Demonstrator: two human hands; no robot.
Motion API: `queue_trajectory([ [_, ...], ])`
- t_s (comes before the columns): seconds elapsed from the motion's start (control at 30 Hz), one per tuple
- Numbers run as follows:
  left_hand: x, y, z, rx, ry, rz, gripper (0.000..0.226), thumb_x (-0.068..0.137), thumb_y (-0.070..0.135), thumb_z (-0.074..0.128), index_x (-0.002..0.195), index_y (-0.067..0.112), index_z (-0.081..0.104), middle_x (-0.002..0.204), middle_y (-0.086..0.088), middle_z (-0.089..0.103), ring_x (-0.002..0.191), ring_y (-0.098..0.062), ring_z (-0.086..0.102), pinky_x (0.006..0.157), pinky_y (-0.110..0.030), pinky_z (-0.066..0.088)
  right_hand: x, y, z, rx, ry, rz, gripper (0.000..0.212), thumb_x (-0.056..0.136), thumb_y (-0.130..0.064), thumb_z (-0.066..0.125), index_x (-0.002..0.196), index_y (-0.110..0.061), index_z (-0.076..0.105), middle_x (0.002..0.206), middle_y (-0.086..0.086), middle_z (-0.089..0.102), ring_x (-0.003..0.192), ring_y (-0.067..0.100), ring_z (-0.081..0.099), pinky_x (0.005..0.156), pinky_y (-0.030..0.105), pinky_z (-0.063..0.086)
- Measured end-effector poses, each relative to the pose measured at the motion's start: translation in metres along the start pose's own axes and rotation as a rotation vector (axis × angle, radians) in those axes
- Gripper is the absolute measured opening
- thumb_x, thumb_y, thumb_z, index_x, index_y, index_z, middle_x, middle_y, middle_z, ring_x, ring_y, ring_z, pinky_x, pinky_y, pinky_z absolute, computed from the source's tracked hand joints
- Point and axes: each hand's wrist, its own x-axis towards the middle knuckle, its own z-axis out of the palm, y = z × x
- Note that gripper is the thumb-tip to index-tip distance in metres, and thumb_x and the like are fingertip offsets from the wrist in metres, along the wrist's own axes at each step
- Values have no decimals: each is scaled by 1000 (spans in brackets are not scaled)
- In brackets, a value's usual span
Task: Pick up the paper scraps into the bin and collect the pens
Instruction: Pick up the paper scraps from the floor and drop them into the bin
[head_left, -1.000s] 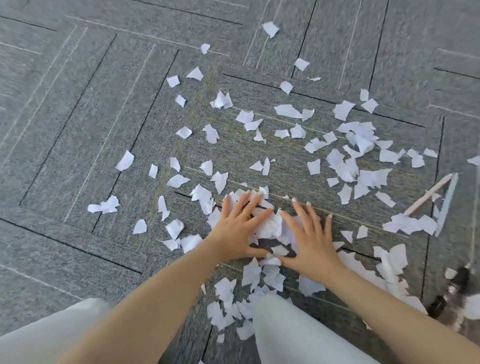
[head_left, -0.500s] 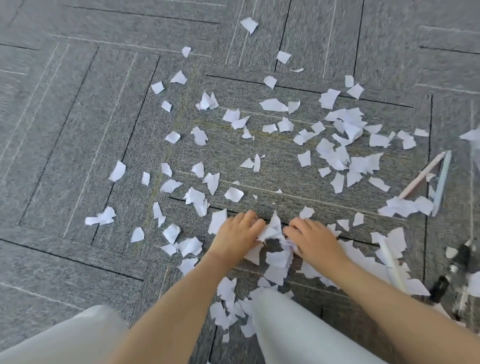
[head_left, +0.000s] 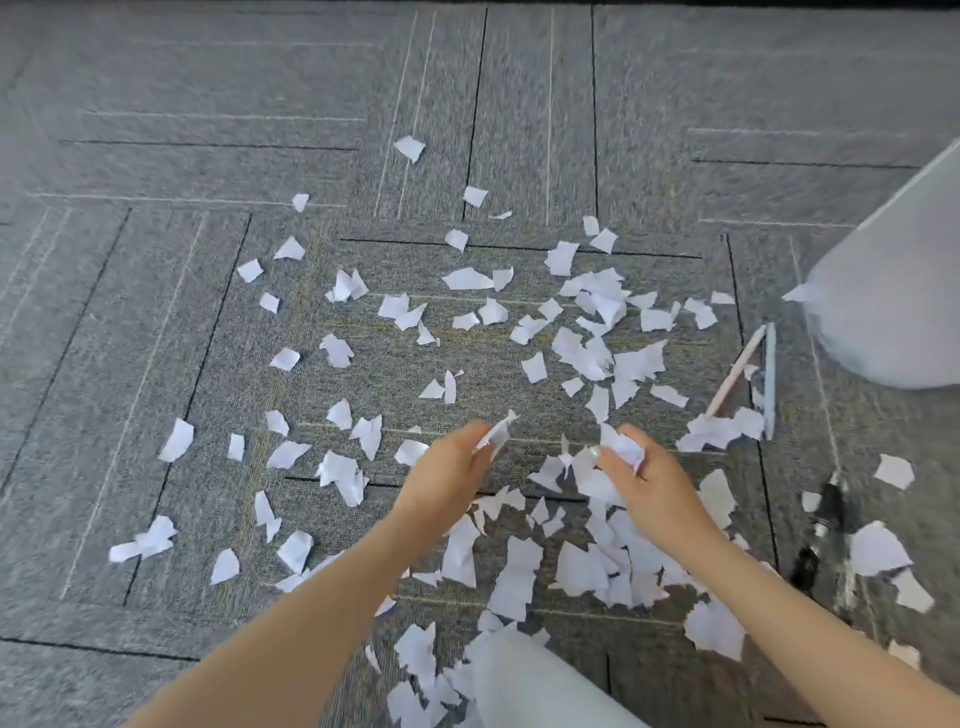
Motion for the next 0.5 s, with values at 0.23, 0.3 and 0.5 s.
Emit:
queue_trajectory([
  [0.23,27,103,-35,-366,104,62,19,99,31,33,87,28,48,58,2,48,35,-2,36,35,-15,30,-8,-51,-133,261,511,-271,18,89,-26,56,73,-22,48,59,-10,49,57,9,44,52,23,35],
  [0.3,33,130,-42,-466,118,52,29,98,32,34,73,24,46,55,4,42,36,-4,32,35,-16,27,-13,-66,-182,273,671,-309,20,81,-36,53,67,-24,47,53,-12,51,50,3,44,45,18,36],
  [0.5,64,221,-64,-596,142,160,32,97,34,37,73,13,43,56,-2,38,47,-15,34,48,-25,29,-17,-96,-317,268,1044,-331,19,85,-39,50,70,-29,43,90,1,56,84,19,60,41,20,46],
])
